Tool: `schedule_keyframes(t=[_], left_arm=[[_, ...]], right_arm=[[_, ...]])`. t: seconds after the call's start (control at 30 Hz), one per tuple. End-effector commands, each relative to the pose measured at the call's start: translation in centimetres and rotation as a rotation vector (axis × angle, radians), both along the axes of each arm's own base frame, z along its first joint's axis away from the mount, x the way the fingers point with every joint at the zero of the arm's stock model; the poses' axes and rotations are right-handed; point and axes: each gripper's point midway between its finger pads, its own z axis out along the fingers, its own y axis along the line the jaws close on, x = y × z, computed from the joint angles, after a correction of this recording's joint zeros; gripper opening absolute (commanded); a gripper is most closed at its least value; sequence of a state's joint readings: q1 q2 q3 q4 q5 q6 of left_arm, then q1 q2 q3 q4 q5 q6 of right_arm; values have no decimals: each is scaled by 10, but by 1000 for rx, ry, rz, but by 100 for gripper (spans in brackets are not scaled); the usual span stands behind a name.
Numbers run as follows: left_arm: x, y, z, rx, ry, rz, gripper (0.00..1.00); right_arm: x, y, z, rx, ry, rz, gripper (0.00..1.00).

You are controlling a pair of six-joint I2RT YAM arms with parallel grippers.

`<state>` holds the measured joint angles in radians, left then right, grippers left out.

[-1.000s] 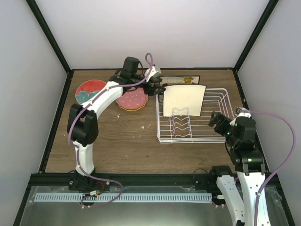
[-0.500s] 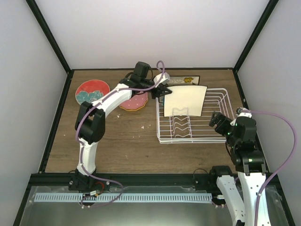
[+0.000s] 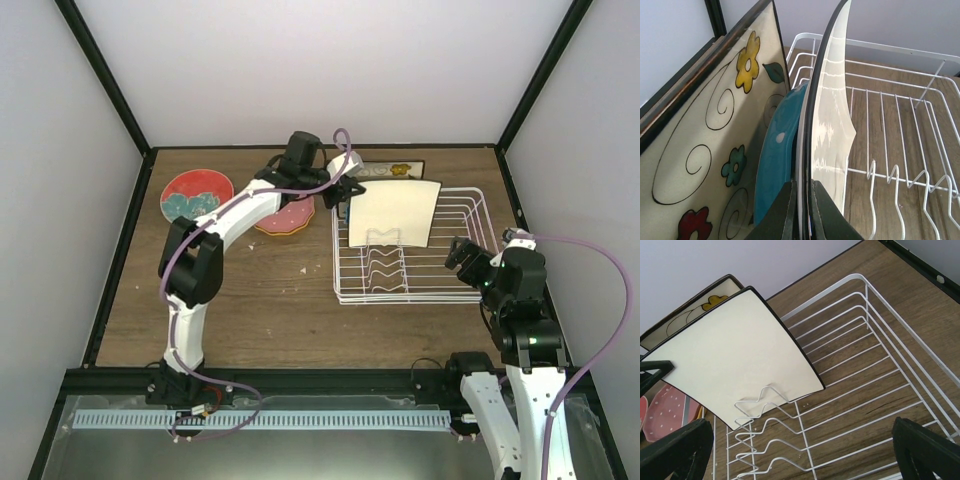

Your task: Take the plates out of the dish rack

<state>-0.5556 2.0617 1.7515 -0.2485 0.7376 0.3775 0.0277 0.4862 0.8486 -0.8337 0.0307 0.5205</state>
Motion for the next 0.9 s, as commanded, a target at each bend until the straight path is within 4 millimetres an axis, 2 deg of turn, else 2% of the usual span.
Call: schedule_keyframes(t=[0.0,0.17,0.33,0.5,0.6,0.7,0.77,0.87], left_arm=[[-24,-3,102,-183,-159,-60,4],[-37,5,167,-296,-232,-49,4],[-54,17,221,-405,-274,-39,4],[-65,43,275,-523,-269,-6,4],[-59,75,304,-604,-218,66,4],[-43,120,323,-678,-127,175,4],[-31,157,325,-720,-40,259,4],[-20,212,310,-754,87,387,4]], right_arm=[[-1,-1,8,1,-24,-5,100],[0,1,6,10,-24,2,100],[-2,1,4,12,-23,3,100],[-4,1,3,17,-22,2,100],[-4,2,0,24,-20,3,100],[-3,4,-2,35,-19,9,100],[-2,4,-3,40,-19,10,100],[2,5,-6,45,-20,13,100]])
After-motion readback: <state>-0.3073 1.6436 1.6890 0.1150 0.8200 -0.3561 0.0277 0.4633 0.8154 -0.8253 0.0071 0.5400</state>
